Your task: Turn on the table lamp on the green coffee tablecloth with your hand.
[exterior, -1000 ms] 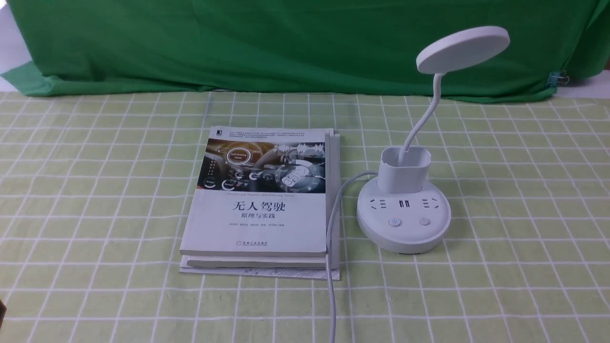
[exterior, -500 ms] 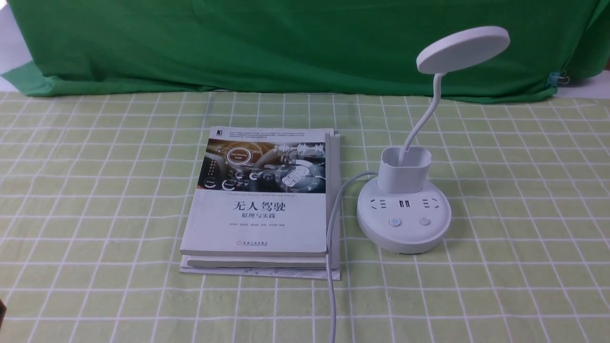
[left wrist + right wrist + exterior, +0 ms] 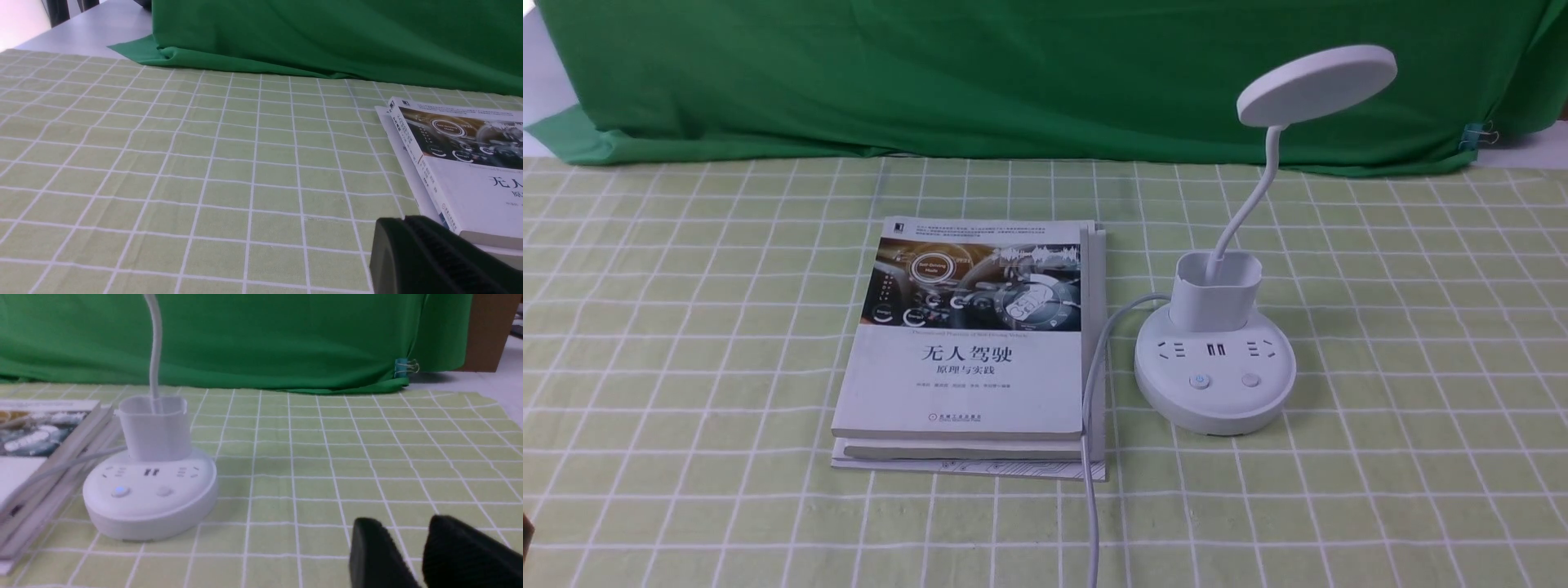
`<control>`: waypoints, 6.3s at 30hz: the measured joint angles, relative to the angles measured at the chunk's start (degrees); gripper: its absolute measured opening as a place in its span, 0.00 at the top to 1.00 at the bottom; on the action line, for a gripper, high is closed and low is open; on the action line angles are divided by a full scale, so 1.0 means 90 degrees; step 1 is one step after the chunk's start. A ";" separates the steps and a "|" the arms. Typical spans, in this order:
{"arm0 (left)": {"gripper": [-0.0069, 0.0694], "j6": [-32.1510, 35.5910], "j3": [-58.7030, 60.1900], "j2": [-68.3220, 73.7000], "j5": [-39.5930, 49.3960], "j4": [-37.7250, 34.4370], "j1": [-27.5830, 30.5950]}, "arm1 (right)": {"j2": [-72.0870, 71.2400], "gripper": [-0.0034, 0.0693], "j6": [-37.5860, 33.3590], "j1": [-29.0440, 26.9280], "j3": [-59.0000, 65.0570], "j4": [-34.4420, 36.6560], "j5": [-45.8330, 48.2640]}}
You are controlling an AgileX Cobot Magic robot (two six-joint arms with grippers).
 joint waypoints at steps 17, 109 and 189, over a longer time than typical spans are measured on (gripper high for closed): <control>0.91 0.0000 0.0000 0.0000 0.0000 0.0000 0.0000 | 0.0144 0.73 0.2662 0.0000 -0.0218 0.0006 -0.1117; 0.91 0.0000 0.0000 0.0000 0.0000 0.0000 0.0000 | 1.1111 0.90 -0.1127 0.2000 -0.7090 0.0462 0.3082; 0.91 0.0000 0.0000 0.0000 -0.0001 0.0000 0.0000 | -0.0002 0.89 -0.0855 0.0254 -0.0001 0.0124 0.0505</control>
